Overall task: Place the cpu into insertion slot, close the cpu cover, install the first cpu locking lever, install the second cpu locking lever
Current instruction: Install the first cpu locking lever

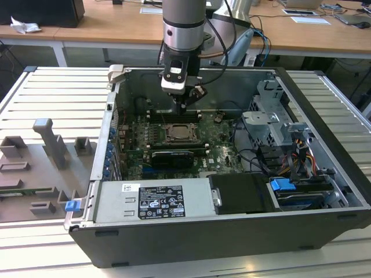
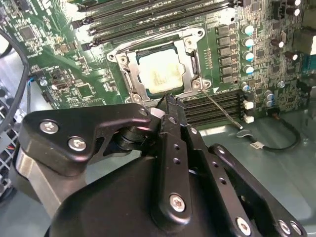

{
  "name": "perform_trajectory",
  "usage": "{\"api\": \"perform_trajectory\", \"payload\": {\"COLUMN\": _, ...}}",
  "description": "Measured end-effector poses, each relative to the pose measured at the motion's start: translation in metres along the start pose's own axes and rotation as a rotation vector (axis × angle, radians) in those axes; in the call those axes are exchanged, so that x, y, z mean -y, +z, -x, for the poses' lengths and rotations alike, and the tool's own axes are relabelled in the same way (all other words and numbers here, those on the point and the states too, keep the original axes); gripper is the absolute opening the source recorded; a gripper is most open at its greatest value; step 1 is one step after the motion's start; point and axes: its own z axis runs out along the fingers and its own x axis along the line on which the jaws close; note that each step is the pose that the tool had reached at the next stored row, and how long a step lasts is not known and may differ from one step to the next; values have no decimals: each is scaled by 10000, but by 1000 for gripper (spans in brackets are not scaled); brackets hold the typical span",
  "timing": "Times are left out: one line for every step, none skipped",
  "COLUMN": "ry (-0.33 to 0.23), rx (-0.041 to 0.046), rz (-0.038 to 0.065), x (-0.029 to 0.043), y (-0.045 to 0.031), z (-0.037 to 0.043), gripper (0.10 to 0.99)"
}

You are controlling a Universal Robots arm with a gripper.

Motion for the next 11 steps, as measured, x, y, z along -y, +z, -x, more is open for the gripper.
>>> {"api": "perform_trajectory", "payload": {"ry": -261, "rx": -9, "rz": -6, "x": 0, "y": 0, "z": 0, "gripper": 106}}
{"api": "perform_trajectory", "payload": {"ry": -466, "rx": -16, "rz": -9, "x": 0, "y": 0, "z": 0, "gripper": 106}}
{"api": "perform_trajectory", "payload": {"ry": -649, "rx": -23, "rz": -13, "x": 0, "y": 0, "z": 0, "gripper": 106}}
{"api": "perform_trajectory", "payload": {"ry": -770, "rx": -27, "rz": -15, "x": 0, "y": 0, "z": 0, "gripper": 106}}
{"api": "perform_trajectory", "payload": {"ry": -979, "rx": -34, "rz": -19, "x": 1, "y": -1, "z": 0, "gripper": 106}}
{"api": "perform_trajectory", "payload": {"ry": -1242, "rx": -45, "rz": -21, "x": 0, "y": 0, "z": 0, "gripper": 106}}
{"api": "perform_trajectory", "payload": {"ry": -1426, "rx": -54, "rz": -20, "x": 0, "y": 0, "z": 0, "gripper": 106}}
{"api": "perform_trajectory", "payload": {"ry": -1610, "rx": -64, "rz": -20, "x": 0, "y": 0, "z": 0, "gripper": 106}}
{"api": "perform_trajectory", "payload": {"ry": -1730, "rx": -70, "rz": -19, "x": 0, "y": 1, "z": 0, "gripper": 106}}
{"api": "perform_trajectory", "payload": {"ry": -1920, "rx": -79, "rz": -21, "x": 0, "y": 0, "z": 0, "gripper": 106}}
{"api": "perform_trajectory", "payload": {"ry": -2151, "rx": -90, "rz": -20, "x": 0, "y": 0, "z": 0, "gripper": 106}}
